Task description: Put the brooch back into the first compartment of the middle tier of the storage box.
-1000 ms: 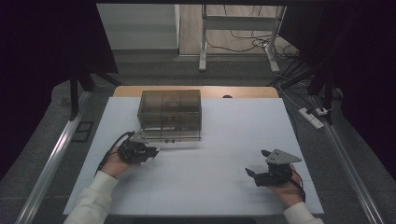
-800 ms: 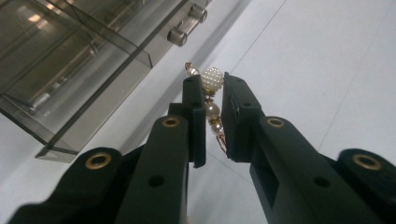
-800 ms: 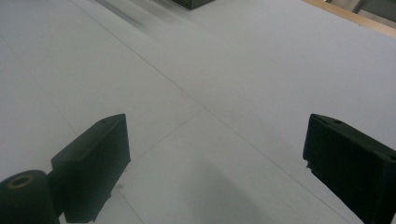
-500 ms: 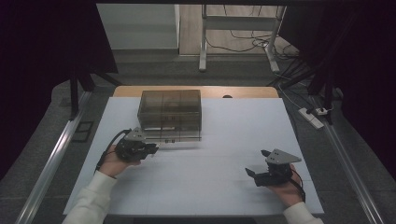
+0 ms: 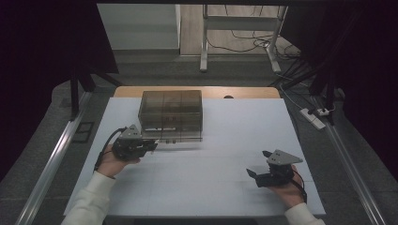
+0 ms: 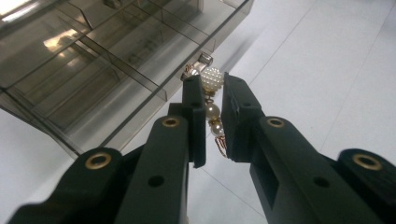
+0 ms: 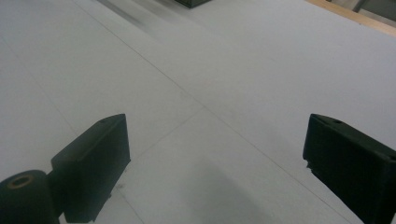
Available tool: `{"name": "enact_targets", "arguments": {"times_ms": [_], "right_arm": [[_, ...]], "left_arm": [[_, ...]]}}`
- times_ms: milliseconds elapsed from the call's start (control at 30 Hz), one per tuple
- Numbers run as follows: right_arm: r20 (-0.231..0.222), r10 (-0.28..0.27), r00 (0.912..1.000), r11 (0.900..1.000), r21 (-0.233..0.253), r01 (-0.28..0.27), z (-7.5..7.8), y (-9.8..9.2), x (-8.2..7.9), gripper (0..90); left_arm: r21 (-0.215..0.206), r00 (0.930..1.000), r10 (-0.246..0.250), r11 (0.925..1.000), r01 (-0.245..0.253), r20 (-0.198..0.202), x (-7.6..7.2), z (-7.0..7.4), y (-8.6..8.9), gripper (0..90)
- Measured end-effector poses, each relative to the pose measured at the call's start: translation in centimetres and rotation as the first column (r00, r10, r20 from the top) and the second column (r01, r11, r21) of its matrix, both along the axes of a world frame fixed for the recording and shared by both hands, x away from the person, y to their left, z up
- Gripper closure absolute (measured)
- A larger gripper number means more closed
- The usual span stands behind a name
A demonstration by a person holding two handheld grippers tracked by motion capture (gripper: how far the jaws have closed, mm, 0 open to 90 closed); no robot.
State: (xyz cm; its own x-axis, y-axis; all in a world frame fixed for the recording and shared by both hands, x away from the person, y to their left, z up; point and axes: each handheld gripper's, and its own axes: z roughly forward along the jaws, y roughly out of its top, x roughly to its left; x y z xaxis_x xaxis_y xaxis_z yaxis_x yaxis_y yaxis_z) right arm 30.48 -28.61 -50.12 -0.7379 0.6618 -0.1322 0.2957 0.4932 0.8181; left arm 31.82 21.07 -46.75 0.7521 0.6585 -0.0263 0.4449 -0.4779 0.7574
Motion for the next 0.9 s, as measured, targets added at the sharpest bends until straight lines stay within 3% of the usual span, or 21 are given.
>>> {"name": "enact_targets", "arguments": {"times_ms": [533, 900], "right_arm": [[0.001, -0.001, 1.0, 1.0, -0.003, 0.001, 0.0, 0.0, 0.0, 7.1], [0.0, -0.001, 1.0, 1.0, -0.004, 0.001, 0.0, 0.0, 0.0, 7.1]], "left_arm": [[-0.041, 0.9954, 0.084, 0.9958, -0.082, 0.047, 0.0, 0.4, 1.1, 79.7], [-0.058, 0.9864, 0.15, 0.9876, -0.146, 0.067, 0.3, 0.4, 1.8, 79.7]]}}
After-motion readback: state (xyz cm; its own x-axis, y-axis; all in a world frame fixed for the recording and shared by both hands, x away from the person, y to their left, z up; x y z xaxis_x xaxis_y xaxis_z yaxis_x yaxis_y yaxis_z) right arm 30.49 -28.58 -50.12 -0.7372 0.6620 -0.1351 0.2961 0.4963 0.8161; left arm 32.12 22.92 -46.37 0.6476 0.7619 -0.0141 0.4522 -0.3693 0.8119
